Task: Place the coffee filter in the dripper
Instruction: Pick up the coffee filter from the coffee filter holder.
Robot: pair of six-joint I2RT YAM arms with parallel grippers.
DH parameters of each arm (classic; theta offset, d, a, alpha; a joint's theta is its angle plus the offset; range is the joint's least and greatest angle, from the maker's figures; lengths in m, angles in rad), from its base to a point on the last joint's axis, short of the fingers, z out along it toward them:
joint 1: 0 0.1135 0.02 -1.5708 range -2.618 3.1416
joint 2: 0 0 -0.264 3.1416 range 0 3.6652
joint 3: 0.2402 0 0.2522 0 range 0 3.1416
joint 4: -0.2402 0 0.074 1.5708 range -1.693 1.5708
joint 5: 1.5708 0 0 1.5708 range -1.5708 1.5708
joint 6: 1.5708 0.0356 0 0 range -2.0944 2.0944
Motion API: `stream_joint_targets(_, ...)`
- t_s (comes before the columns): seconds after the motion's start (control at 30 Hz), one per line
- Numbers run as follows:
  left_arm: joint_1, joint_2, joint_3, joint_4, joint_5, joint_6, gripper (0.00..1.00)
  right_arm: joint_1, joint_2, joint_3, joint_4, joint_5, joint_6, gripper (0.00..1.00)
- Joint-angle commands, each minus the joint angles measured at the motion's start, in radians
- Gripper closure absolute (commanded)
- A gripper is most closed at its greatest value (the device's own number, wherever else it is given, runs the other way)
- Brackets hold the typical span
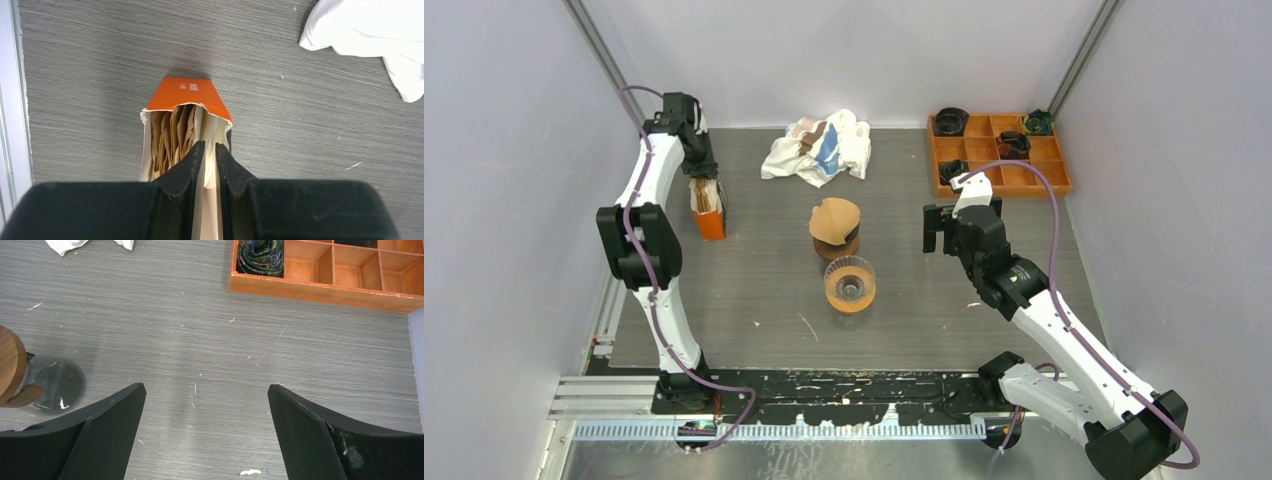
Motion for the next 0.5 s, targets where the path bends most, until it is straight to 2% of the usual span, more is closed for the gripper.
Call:
stream_joint_targets(0.0,0.004,-0.017,0.047,0.039,0.003,0.001,0.86,-0.002,-0.008,0.03,0.031,0.001,0.014,0.0)
stream_joint_targets(0.47,0.003,0.014,0.072,0.05,-0.014,0.018,0.86,-0.002,-0.008,0.031,0.03,0.001,0.014,0.0)
